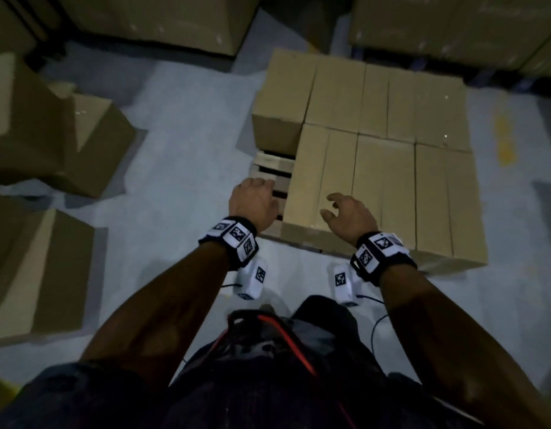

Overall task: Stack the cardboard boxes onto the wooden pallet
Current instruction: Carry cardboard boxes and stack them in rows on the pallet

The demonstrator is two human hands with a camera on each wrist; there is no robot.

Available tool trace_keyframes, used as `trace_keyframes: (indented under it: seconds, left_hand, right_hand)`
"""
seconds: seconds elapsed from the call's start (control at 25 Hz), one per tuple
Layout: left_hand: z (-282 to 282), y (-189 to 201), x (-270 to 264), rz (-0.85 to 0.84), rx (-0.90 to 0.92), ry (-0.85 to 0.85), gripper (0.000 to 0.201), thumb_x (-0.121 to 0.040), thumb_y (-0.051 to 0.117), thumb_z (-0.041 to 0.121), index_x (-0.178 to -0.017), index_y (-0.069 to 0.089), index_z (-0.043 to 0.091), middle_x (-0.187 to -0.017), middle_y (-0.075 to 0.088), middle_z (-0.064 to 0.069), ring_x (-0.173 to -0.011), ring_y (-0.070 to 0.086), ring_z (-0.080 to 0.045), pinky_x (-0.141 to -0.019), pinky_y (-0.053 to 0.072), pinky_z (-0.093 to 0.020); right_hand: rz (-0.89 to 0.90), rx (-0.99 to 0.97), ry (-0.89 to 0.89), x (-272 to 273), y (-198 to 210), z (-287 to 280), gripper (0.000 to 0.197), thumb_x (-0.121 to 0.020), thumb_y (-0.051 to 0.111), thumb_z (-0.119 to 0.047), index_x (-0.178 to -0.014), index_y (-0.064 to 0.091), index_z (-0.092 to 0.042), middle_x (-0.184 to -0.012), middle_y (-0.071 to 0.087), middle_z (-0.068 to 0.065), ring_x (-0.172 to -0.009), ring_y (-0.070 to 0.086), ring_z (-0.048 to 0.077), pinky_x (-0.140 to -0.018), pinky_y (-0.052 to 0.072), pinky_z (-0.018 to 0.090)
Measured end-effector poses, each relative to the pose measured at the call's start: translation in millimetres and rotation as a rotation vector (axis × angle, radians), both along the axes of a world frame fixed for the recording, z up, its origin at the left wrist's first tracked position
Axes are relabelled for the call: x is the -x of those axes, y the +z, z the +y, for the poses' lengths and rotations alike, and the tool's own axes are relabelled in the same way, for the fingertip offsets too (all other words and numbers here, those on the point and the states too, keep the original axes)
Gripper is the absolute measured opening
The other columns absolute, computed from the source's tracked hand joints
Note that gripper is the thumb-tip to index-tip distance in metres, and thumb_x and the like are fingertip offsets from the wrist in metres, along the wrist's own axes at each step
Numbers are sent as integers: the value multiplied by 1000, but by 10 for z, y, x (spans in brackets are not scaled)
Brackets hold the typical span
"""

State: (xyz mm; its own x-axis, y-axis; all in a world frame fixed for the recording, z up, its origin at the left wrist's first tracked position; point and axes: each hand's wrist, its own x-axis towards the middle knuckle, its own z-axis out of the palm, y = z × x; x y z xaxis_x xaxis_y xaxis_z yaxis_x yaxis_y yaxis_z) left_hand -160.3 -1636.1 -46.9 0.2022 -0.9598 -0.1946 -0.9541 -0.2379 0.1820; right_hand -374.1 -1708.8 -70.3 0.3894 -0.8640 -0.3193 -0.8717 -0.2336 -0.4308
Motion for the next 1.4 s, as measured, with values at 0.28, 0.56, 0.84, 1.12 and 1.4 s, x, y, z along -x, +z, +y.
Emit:
trace_keyframes:
  seconds: [0.28,0.56,0.84,1.12,1.4]
  left_hand:
    - [1015,255,-19,-20,157,329,49,-97,50,35,-140,50,12,-141,53,-10,-131,44,-31,-103,36,-38]
    - [2522,408,333,-17,251,663,52,-90,48,39,-125,61,4,-125,63,-17,-115,57,-40,-92,47,-48]
    - [3763,462,303,-128,228,914,52,-98,45,46,-138,50,13,-141,53,-10,-128,47,-32,-101,42,-45]
    - [5084,458,-247,-147,289,1068,65,-90,30,53,-130,57,10,-134,58,-12,-120,52,-33,-95,45,-44]
    - [6447,407,-1404,-156,260,1105,50,-97,46,46,-133,52,12,-133,56,-7,-121,49,-27,-97,44,-42]
  right_hand:
    - [11,117,346,-408,454,460,54,-99,51,-40,-148,42,-19,-147,47,13,-131,46,35,-101,44,44]
    - [-76,131,645,-572,728,1325,56,-99,52,-42,-148,44,-17,-150,45,10,-137,40,33,-109,37,42]
    - [-95,137,879,-1064,829,2348,56,-100,50,-44,-150,41,-18,-153,41,7,-138,37,32,-110,36,43]
    - [-89,141,1012,-1920,811,3631,55,-101,49,-43,-150,39,-19,-154,39,6,-138,36,30,-109,34,43]
    - [-69,95,999,-3131,747,5035,55,-101,49,-42,-150,38,-20,-155,38,6,-139,35,31,-110,35,44]
